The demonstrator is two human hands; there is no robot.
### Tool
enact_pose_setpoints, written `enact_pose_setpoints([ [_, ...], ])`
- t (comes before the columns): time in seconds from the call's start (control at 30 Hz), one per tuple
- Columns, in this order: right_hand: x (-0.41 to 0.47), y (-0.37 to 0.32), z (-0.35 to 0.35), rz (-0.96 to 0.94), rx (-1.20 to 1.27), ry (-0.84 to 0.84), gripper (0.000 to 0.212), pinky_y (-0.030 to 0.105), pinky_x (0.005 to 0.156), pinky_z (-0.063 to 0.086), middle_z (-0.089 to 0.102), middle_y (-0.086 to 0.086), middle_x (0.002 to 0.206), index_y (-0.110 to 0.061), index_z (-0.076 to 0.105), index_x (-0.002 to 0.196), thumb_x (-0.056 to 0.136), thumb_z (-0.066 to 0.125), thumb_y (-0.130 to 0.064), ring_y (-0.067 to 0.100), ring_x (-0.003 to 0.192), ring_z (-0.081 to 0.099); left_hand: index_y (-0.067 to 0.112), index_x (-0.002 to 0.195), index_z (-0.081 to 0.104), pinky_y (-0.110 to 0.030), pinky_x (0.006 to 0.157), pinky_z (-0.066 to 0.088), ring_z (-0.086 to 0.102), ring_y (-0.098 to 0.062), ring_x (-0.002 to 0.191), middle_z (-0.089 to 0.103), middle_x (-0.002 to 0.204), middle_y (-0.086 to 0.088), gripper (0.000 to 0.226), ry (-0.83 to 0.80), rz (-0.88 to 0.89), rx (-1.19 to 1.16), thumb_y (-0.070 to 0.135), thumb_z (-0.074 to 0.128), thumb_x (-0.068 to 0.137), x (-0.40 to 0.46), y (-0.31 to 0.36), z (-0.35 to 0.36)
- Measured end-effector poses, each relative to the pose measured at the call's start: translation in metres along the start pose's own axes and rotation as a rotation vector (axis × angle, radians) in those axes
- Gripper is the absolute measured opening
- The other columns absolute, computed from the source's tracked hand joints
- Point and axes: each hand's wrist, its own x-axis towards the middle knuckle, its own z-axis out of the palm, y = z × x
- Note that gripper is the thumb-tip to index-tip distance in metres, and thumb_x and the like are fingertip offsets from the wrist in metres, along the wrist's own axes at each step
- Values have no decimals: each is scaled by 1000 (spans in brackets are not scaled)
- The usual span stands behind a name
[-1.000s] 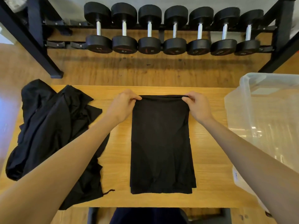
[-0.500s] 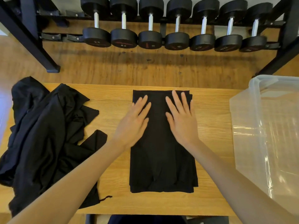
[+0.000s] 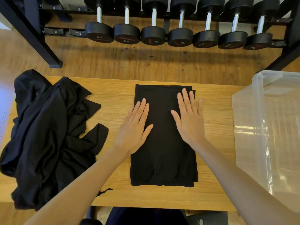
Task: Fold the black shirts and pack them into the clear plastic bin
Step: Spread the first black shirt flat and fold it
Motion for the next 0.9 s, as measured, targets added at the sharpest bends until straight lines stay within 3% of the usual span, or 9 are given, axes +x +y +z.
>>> enact_pose_setpoints([
  [0.1,2,2,-9,181,248,148,48,44,117,25,39,12,150,-8,37,147,105,35,-31,29,140,33,11,154,12,-38,122,7,0,-18,150,6,163,-5,60,39,51,-37,43,15,103,-11,5,-1],
  [0.17,16,8,-16,301,352,246,41,37,104,36,53,13,129,-8,49,137,104,39,-28,27,121,47,11,152,25,-36,122,7,8,-18,150,19,161,-5,52,126,33,-125,34,23,105,-1,4,-9],
  [0.3,49,22,-22,393,412,172,33,36,100,36,56,10,118,-13,59,127,100,49,-27,25,114,48,11,143,45,-34,119,20,30,-23,143,42,149,-9,41,277,-74,-240,17,42,103,42,-10,-30],
  [0.5,55,33,-24,415,429,100,19,33,97,36,60,6,112,-14,68,105,91,64,-27,22,111,51,11,131,58,-30,96,47,49,-18,123,51,132,-4,33,277,-90,-299,18,51,100,83,-33,-45],
  [0.63,53,35,-34,400,470,136,12,32,94,33,64,-3,100,-19,67,91,87,68,-30,18,102,56,14,113,66,-20,86,42,54,-11,110,55,119,3,21,266,-110,-348,22,61,94,91,-38,-48],
  [0.73,54,32,-47,357,702,153,6,36,92,47,63,-15,85,-22,62,89,88,67,-27,5,87,60,15,102,69,-21,84,45,56,-9,100,59,111,4,13,263,-117,-383,21,65,91,95,-41,-52],
  [0.9,75,24,-44,357,743,66,6,24,69,48,60,-6,79,-15,54,95,96,58,-20,11,77,60,16,96,72,-19,83,49,58,-7,88,62,99,4,8,277,-165,-484,17,66,91,102,-48,-60],
])
